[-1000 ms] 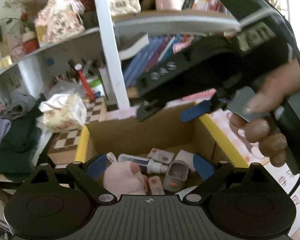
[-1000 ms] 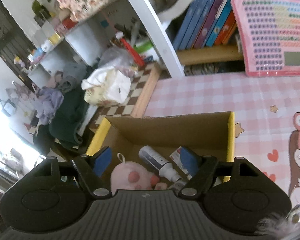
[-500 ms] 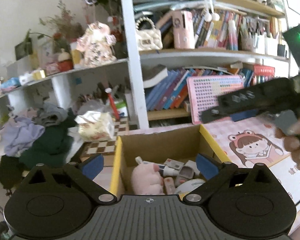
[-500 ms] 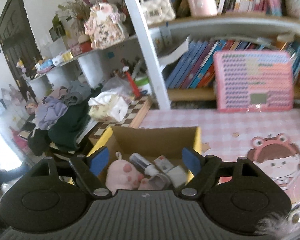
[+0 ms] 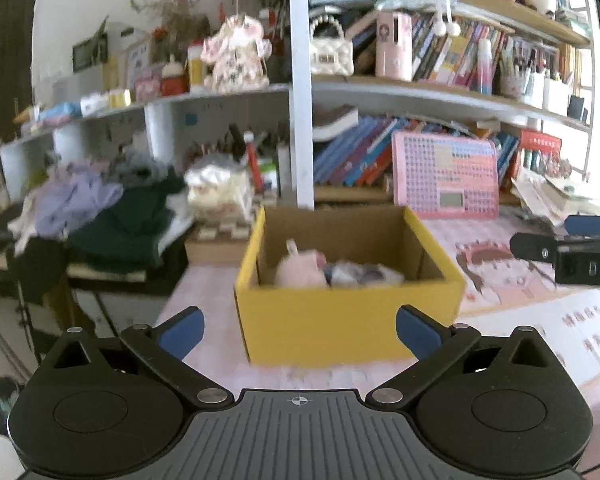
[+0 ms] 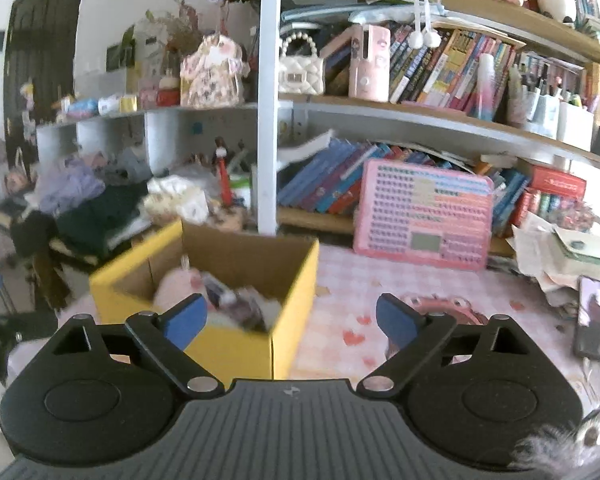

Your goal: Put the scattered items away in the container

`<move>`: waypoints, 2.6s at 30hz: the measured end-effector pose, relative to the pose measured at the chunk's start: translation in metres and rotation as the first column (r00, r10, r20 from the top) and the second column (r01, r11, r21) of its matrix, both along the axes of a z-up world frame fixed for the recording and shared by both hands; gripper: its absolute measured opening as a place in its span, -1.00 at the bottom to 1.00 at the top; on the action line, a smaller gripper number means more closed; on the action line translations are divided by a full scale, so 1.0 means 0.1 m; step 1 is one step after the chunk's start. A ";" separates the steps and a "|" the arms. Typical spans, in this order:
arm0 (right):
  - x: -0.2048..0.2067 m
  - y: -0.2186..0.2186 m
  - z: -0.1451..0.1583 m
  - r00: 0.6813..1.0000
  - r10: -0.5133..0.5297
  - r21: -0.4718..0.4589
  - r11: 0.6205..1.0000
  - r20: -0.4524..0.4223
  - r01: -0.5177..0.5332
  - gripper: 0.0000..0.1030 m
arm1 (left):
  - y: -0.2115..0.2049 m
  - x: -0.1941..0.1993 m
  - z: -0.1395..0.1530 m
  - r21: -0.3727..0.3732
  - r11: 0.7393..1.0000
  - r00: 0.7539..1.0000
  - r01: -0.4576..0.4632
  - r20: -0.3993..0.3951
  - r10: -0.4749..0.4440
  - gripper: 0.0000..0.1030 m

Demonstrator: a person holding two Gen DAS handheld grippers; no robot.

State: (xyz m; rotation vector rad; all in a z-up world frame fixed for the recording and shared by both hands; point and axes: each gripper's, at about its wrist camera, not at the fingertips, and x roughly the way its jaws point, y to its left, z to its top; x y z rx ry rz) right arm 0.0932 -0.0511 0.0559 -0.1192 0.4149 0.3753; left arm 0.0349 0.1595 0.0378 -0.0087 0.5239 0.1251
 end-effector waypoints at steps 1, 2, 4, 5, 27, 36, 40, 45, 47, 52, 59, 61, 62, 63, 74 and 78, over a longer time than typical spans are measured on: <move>-0.08 -0.01 -0.06 1.000 -0.007 -0.011 1.000 -0.006 0.007 0.80 | -0.02 -0.04 -0.04 -0.004 1.000 1.000 0.002 -0.012 -0.002 1.00; -0.15 -0.01 -0.12 1.000 -0.015 -0.022 1.000 -0.013 0.014 0.84 | -0.05 -0.08 -0.08 -0.007 1.000 1.000 0.002 -0.022 -0.002 1.00; -0.29 -0.01 -0.24 0.999 -0.030 -0.052 0.998 -0.023 0.028 0.89 | -0.10 -0.17 -0.15 -0.008 1.000 0.999 -0.007 -0.033 0.007 1.00; -0.36 -0.02 -0.31 0.999 -0.037 -0.070 0.997 -0.025 0.036 0.91 | -0.13 -0.22 -0.19 -0.009 1.000 0.999 -0.014 -0.039 0.013 1.00; -0.71 -0.40 -0.64 0.950 -0.176 -0.100 0.983 -0.256 0.156 1.00 | -0.57 -0.26 -0.54 -0.009 0.999 0.972 0.049 -0.229 -0.050 1.00; -0.80 -0.42 -0.67 0.945 -0.167 -0.097 0.985 -0.282 0.145 1.00 | -0.56 -0.28 -0.55 -0.028 0.999 0.970 0.042 -0.237 -0.047 1.00; -0.83 -0.46 -0.66 0.941 -0.181 -0.086 0.983 -0.284 0.163 1.00 | -0.62 -0.30 -0.53 -0.015 0.997 0.969 0.076 -0.233 -0.077 1.00; -0.89 -0.47 -0.65 0.942 -0.187 -0.088 0.982 -0.279 0.169 1.00 | -0.62 -0.32 -0.52 -0.032 0.996 0.968 0.089 -0.232 -0.094 1.00; -0.89 -0.47 -0.65 0.942 -0.186 -0.089 0.982 -0.280 0.168 1.00 | -0.63 -0.33 -0.53 -0.035 0.995 0.967 0.088 -0.235 -0.094 1.00; -0.93 -0.48 -0.65 0.944 -0.172 -0.094 0.984 -0.280 0.152 1.00 | -0.63 -0.34 -0.53 -0.044 0.995 0.964 0.090 -0.246 -0.098 1.00; -0.95 -0.49 -0.65 0.945 -0.172 -0.092 0.984 -0.279 0.152 1.00 | -0.64 -0.36 -0.54 -0.051 0.994 0.962 0.097 -0.253 -0.107 1.00; -0.95 -0.49 -0.65 0.944 -0.173 -0.092 0.984 -0.279 0.153 1.00 | -0.65 -0.36 -0.55 -0.052 0.993 0.959 0.105 -0.257 -0.115 1.00; -0.95 -0.48 -0.65 0.945 -0.173 -0.092 0.984 -0.279 0.153 1.00 | -0.65 -0.37 -0.54 -0.051 0.993 0.959 0.107 -0.257 -0.116 1.00; -0.95 -0.48 -0.65 0.945 -0.172 -0.092 0.984 -0.278 0.153 1.00 | -0.65 -0.37 -0.54 -0.050 0.993 0.960 0.108 -0.255 -0.118 1.00; -1.02 -0.50 -0.61 0.951 -0.167 -0.079 0.985 -0.262 0.152 1.00 | -0.68 -0.41 -0.52 -0.047 0.991 0.961 0.121 -0.245 -0.129 1.00; -1.03 -0.50 -0.61 0.951 -0.165 -0.075 0.986 -0.263 0.151 1.00 | -0.72 -0.42 -0.52 -0.035 0.990 0.959 0.139 -0.244 -0.143 1.00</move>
